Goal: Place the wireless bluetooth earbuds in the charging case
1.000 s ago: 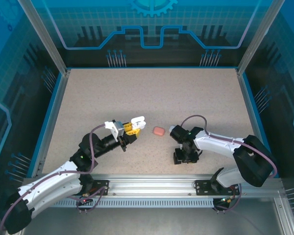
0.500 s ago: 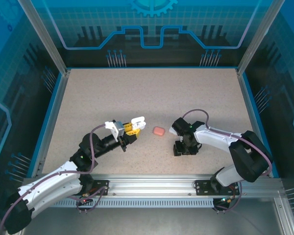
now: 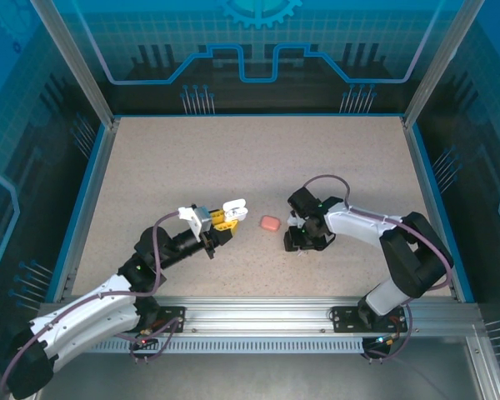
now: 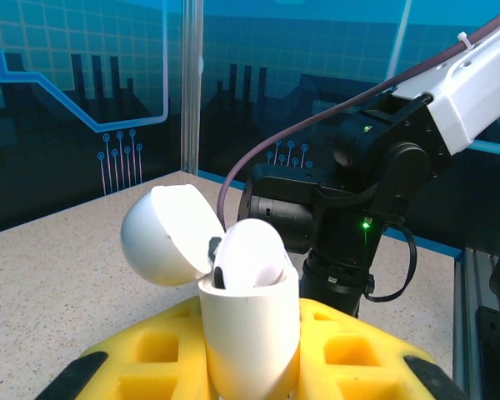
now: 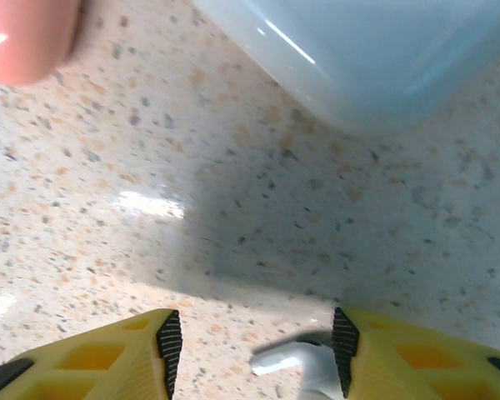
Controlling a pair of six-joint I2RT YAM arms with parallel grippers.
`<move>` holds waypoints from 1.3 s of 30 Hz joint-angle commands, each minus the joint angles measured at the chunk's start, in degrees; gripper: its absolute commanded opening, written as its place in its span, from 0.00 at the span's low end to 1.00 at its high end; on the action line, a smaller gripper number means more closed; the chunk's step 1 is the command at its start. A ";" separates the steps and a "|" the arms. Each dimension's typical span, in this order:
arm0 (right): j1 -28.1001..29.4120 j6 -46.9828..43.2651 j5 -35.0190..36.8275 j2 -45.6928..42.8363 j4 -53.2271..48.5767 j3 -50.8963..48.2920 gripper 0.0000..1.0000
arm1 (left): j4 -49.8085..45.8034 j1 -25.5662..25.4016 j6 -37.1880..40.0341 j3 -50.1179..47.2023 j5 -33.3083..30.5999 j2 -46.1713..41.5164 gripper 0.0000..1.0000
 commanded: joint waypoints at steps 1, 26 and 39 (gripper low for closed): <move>-0.36 -1.26 -1.37 1.06 0.06 2.95 0.54 | 0.45 -0.32 1.37 0.71 -0.90 -0.84 0.00; -2.95 3.39 0.41 -5.73 -3.03 -5.00 0.41 | 0.63 -0.36 1.23 -0.09 -0.99 -1.72 0.00; -2.97 2.79 0.60 -2.25 -1.32 -5.09 0.36 | 0.52 -0.33 1.31 -0.07 -1.10 -1.71 0.00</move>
